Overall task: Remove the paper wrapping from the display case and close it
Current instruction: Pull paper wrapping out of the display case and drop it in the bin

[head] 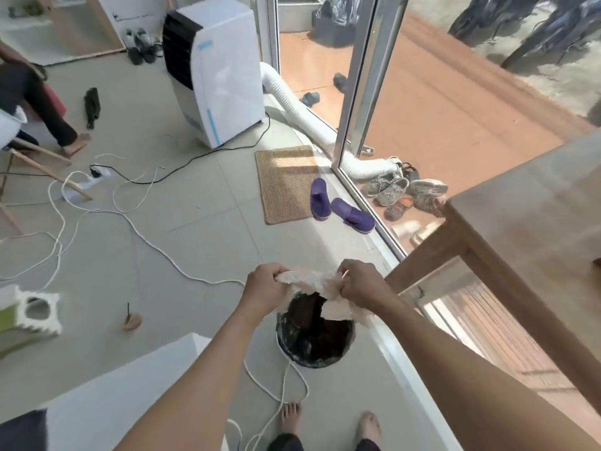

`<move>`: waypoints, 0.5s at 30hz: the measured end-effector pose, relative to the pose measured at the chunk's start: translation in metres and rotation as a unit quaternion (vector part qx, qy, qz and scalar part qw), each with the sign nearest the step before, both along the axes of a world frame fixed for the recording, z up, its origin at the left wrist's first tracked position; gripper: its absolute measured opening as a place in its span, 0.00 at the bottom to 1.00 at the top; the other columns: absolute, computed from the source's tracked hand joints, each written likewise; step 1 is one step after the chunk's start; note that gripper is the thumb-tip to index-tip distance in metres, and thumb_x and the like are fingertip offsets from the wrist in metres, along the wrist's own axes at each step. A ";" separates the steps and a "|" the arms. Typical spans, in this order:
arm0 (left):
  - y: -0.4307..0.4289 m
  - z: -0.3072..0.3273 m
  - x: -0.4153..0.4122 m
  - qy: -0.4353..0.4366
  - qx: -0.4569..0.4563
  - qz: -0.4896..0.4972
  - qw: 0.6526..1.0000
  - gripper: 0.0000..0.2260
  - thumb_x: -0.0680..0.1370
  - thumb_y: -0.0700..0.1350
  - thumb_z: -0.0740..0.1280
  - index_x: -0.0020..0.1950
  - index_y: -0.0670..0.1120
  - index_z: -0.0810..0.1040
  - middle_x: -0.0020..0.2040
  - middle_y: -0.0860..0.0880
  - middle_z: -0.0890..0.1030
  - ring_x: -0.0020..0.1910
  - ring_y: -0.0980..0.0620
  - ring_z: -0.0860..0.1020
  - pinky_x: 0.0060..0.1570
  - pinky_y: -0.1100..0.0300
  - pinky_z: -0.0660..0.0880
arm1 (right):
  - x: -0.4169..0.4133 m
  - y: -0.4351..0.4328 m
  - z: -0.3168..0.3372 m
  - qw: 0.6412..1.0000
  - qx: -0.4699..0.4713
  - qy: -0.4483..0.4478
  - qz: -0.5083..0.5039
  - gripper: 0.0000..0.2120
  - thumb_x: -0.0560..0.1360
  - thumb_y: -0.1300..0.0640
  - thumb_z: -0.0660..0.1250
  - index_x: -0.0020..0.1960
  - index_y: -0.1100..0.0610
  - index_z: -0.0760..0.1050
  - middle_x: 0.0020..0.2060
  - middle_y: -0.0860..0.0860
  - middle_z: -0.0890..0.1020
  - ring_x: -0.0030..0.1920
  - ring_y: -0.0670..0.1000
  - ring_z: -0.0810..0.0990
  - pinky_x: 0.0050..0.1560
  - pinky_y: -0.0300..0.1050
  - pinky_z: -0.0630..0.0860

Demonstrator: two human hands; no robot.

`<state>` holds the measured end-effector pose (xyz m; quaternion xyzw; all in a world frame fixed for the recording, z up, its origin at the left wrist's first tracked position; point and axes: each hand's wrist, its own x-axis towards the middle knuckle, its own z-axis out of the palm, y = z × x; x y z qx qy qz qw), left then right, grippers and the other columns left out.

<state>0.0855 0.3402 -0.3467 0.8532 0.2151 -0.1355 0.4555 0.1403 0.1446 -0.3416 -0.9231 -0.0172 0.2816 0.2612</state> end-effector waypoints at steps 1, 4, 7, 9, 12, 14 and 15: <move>0.000 -0.019 -0.004 0.017 0.001 0.004 1.000 0.06 0.71 0.43 0.69 0.44 0.48 0.85 0.43 0.50 0.86 0.46 0.47 0.82 0.46 0.53 0.79 | -0.001 -0.001 -0.018 1.000 0.001 0.015 -0.003 0.13 0.67 0.64 0.64 0.50 0.55 0.77 0.48 0.56 0.83 0.48 0.58 0.81 0.44 0.47 0.78; -0.002 -0.069 -0.013 0.061 0.007 0.017 0.998 0.07 0.73 0.43 0.66 0.41 0.49 0.84 0.40 0.51 0.84 0.44 0.47 0.81 0.40 0.58 0.76 | -0.003 -0.004 -0.072 0.999 -0.007 0.046 -0.006 0.11 0.70 0.63 0.62 0.50 0.54 0.77 0.48 0.55 0.83 0.46 0.56 0.80 0.41 0.43 0.72; -0.005 -0.115 -0.017 0.090 0.018 0.022 0.996 0.09 0.73 0.40 0.63 0.35 0.48 0.79 0.38 0.45 0.82 0.41 0.46 0.78 0.32 0.63 0.69 | -0.004 -0.007 -0.122 0.997 -0.011 0.066 -0.028 0.13 0.73 0.62 0.61 0.55 0.55 0.78 0.52 0.56 0.83 0.50 0.56 0.80 0.43 0.42 0.71; -0.008 -0.142 -0.016 0.109 0.014 0.026 0.994 0.09 0.74 0.40 0.62 0.40 0.47 0.82 0.41 0.45 0.84 0.42 0.47 0.78 0.36 0.62 0.69 | -0.003 -0.009 -0.151 0.996 -0.011 0.078 -0.044 0.13 0.74 0.63 0.61 0.55 0.56 0.78 0.53 0.57 0.83 0.52 0.57 0.81 0.44 0.42 0.71; -0.011 -0.182 -0.010 0.137 0.007 0.025 0.990 0.12 0.75 0.41 0.62 0.50 0.48 0.84 0.46 0.49 0.83 0.46 0.48 0.78 0.44 0.62 0.70 | 0.001 -0.011 -0.189 0.993 -0.006 0.092 -0.077 0.10 0.73 0.65 0.60 0.48 0.53 0.76 0.52 0.56 0.82 0.47 0.55 0.77 0.43 0.43 0.70; -0.013 -0.207 -0.005 0.155 0.007 0.026 0.988 0.13 0.75 0.42 0.61 0.53 0.48 0.83 0.49 0.48 0.83 0.49 0.47 0.78 0.45 0.61 0.70 | 0.004 -0.012 -0.212 0.990 -0.007 0.100 -0.098 0.09 0.73 0.65 0.60 0.47 0.54 0.76 0.51 0.56 0.82 0.47 0.55 0.77 0.44 0.43 0.71; -0.014 -0.218 -0.003 0.162 0.006 0.028 0.986 0.13 0.75 0.42 0.61 0.53 0.48 0.83 0.49 0.48 0.83 0.50 0.46 0.79 0.46 0.61 0.71 | 0.005 -0.013 -0.222 0.989 -0.009 0.105 -0.104 0.09 0.73 0.64 0.60 0.48 0.55 0.77 0.51 0.56 0.81 0.48 0.55 0.77 0.44 0.44 0.71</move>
